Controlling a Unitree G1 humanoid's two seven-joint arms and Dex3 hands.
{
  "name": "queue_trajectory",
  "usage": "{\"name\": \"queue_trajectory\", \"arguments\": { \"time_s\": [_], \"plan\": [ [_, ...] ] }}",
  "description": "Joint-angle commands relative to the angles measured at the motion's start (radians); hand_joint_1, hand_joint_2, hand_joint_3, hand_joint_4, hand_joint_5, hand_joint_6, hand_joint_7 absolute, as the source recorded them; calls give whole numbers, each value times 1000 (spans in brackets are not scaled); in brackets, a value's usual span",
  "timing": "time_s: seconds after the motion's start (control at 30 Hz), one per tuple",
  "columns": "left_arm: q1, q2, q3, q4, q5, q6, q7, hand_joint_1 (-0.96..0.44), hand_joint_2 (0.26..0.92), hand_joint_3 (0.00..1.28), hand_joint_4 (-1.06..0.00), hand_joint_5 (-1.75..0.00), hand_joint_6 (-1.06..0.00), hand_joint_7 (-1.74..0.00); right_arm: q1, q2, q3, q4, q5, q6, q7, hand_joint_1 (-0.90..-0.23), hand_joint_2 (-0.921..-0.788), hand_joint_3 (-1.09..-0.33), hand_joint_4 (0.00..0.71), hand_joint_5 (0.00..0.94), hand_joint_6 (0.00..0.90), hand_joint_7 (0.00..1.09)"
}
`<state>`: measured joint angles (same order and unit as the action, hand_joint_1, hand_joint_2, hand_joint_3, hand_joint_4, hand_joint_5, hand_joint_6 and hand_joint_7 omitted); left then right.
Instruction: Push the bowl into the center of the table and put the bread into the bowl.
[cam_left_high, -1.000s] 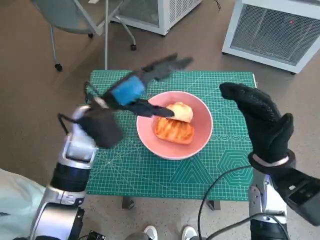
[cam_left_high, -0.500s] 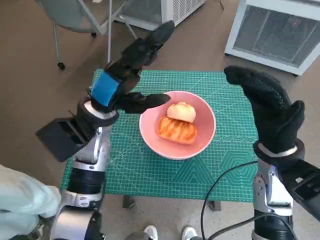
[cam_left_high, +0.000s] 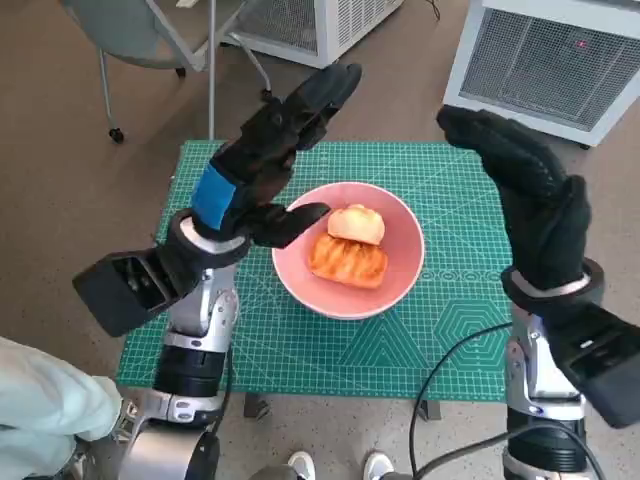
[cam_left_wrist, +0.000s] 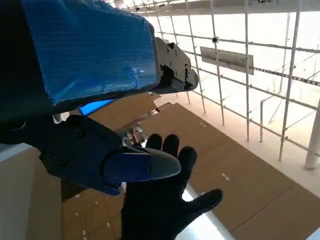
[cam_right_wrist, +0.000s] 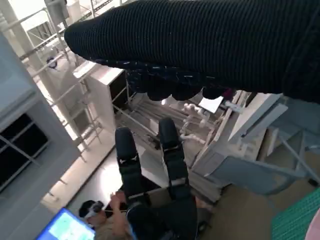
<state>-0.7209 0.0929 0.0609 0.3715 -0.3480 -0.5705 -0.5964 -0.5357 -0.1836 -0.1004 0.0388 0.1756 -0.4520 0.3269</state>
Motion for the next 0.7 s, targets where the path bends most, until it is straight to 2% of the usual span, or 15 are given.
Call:
{"name": "queue_trajectory", "arguments": {
  "time_s": [0.03, 0.7],
  "plan": [
    [15, 3, 9, 7, 17, -29, 7, -617, 921, 523, -99, 0, -216, -49, 5, -8, 5, -4, -18, 18, -14, -680, -921, -715, 100, 8, -1, 494],
    [22, -24, 5, 36, 59, -63, 64, -654, 921, 550, -77, 0, -167, -36, 22, -17, -5, -24, -9, 54, -17, -667, -921, -725, 100, 5, -1, 493]
  ]
}}
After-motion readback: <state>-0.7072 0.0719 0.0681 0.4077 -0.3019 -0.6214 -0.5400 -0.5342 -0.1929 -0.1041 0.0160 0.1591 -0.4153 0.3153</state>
